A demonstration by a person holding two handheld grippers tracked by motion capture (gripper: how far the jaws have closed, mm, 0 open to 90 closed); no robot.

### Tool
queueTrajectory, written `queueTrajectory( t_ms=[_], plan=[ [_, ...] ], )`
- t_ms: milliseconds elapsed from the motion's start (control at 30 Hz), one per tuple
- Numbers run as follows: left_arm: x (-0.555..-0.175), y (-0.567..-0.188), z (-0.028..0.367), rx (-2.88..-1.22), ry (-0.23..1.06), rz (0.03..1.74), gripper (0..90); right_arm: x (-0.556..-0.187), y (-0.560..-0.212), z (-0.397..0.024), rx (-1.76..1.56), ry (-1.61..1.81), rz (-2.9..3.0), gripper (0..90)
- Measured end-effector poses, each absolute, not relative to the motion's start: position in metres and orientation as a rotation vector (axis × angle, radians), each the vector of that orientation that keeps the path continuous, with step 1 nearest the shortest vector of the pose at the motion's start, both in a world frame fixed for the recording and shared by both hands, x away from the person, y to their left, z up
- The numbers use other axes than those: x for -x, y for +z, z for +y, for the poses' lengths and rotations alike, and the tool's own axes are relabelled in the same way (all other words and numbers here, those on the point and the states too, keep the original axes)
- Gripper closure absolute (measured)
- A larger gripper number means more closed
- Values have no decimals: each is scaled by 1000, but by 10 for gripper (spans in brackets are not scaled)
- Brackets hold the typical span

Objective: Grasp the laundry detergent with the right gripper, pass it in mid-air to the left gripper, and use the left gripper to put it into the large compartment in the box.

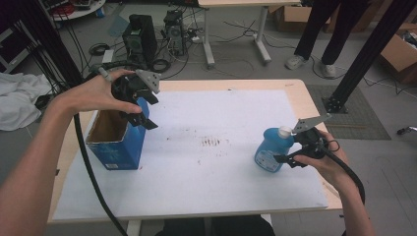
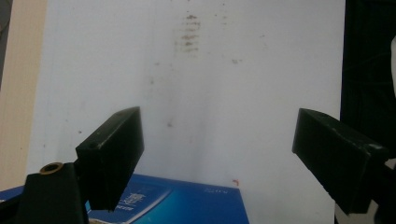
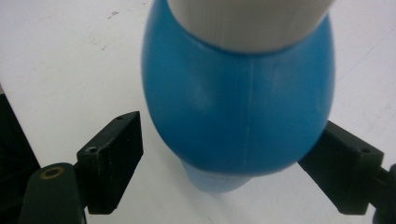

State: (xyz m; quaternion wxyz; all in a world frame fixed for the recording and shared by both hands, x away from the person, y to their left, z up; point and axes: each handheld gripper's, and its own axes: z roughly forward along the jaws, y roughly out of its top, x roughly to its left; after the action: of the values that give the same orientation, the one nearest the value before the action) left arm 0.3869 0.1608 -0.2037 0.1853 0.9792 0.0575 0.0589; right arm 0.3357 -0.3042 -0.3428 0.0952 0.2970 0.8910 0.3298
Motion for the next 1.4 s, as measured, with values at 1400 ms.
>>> queueTrajectory(
  t_ms=[1400],
  plan=[
    [-387, -206, 163, -2753, 164, 170, 172, -330, -371, -296, -893, 1121, 2453, 242]
  ],
)
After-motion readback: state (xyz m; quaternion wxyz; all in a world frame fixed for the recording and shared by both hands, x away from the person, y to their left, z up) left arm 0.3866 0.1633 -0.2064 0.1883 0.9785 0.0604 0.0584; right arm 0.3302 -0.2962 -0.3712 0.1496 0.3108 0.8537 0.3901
